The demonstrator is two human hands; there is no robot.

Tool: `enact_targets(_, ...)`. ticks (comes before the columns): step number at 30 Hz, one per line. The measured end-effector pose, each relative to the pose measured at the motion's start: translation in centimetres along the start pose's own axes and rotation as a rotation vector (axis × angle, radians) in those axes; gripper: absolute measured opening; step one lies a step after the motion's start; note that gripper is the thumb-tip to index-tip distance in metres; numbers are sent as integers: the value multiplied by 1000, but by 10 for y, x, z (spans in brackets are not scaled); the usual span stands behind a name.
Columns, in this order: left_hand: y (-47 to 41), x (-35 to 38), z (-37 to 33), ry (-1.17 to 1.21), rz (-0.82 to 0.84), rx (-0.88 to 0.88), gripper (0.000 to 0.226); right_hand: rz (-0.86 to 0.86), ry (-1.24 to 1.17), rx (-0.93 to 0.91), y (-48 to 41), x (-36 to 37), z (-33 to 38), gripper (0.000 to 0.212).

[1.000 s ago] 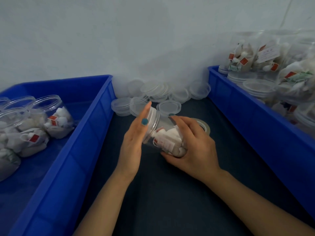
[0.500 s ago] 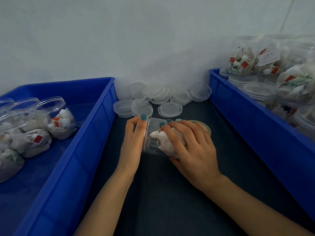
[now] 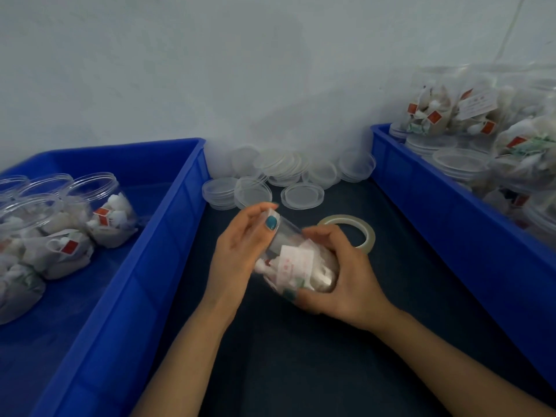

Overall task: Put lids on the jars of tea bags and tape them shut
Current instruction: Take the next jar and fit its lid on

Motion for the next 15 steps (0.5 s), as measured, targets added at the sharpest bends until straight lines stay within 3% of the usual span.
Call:
enact_targets(4,2,-1,-5,32,70,85,39,209,-619,376,-6,6,-11,69)
enact_targets(8,4,2,-7,39,20,186,58,273,-748,477,-5,2,-7,70)
enact_targets(12,0,4,4,37,-40,117,66,-97,-408,248,-12,-8,-5,62)
enact_targets(15,-1,8,8,98,-31,-43,71,-245,151,-11,-7,-17,2,78)
Point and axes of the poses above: each hand's wrist, its own y-axis away from the middle knuckle, its own x-axis out of the palm, z = x × y, the point moved 4 cm from there along -y, towards the middle knuckle, and after that the axes turned 9 degrees about -y, right-handed, at the moved point
